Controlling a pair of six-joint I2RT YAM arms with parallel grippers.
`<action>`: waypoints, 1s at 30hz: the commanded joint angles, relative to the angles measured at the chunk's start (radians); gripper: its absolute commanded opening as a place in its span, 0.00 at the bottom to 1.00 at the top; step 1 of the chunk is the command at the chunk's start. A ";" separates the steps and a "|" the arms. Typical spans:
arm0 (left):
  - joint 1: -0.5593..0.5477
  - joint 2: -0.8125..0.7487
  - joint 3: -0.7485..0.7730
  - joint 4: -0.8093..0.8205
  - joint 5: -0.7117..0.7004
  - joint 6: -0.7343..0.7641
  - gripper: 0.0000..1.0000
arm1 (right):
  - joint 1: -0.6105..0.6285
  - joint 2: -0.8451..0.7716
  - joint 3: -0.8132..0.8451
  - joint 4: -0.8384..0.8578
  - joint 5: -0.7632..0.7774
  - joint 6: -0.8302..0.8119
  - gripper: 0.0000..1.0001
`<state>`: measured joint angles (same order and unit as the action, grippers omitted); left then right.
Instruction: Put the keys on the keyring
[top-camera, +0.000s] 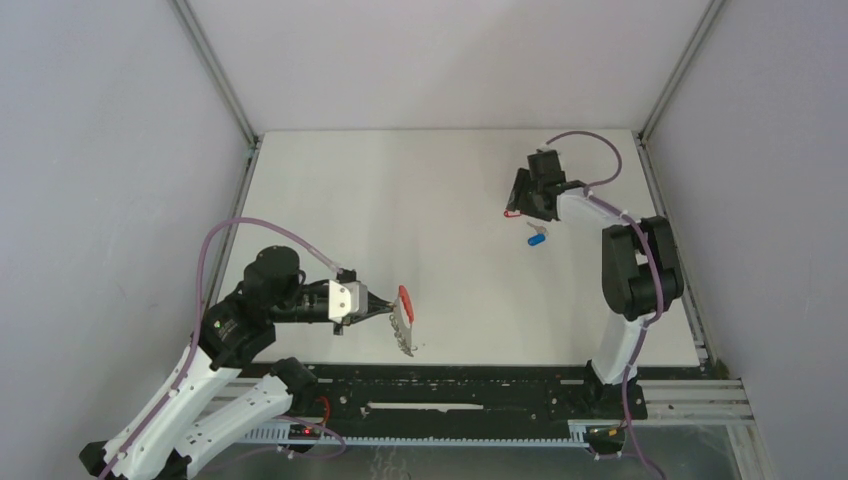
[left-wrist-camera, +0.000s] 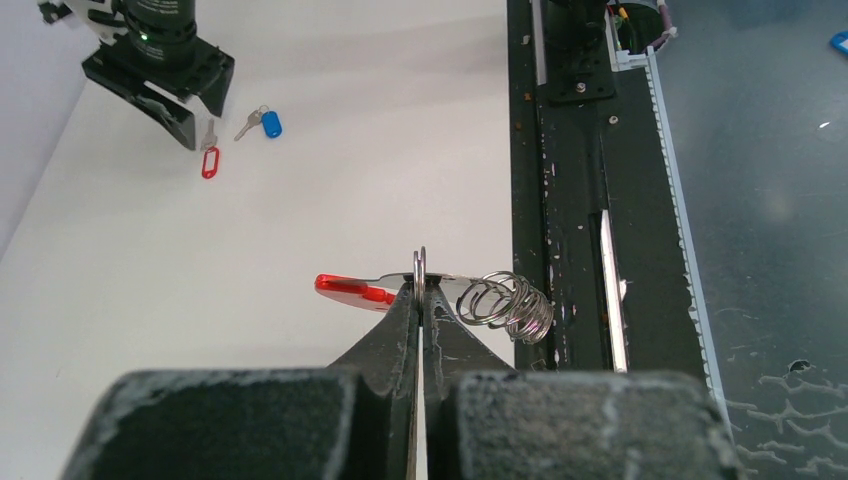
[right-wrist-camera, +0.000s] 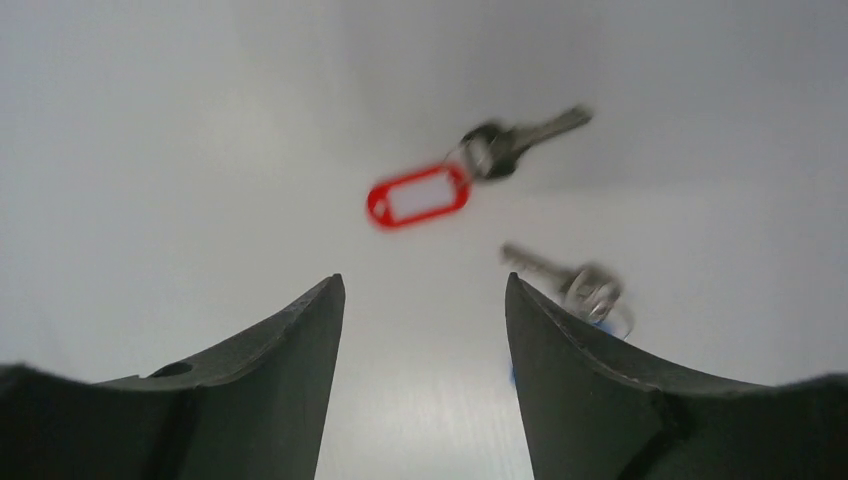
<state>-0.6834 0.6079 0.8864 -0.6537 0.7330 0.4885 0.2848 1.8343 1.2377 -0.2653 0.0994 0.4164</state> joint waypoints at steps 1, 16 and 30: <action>-0.004 -0.002 0.063 0.021 0.005 -0.005 0.00 | -0.052 0.086 0.140 -0.041 0.021 0.056 0.68; -0.002 -0.004 0.073 0.008 -0.003 0.020 0.00 | -0.072 0.321 0.427 -0.254 0.019 0.086 0.62; -0.004 -0.013 0.096 -0.009 -0.015 0.031 0.00 | -0.101 0.345 0.403 -0.281 -0.062 0.102 0.40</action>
<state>-0.6834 0.6064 0.9344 -0.6682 0.7265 0.5003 0.1898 2.1658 1.6306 -0.5278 0.0715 0.5007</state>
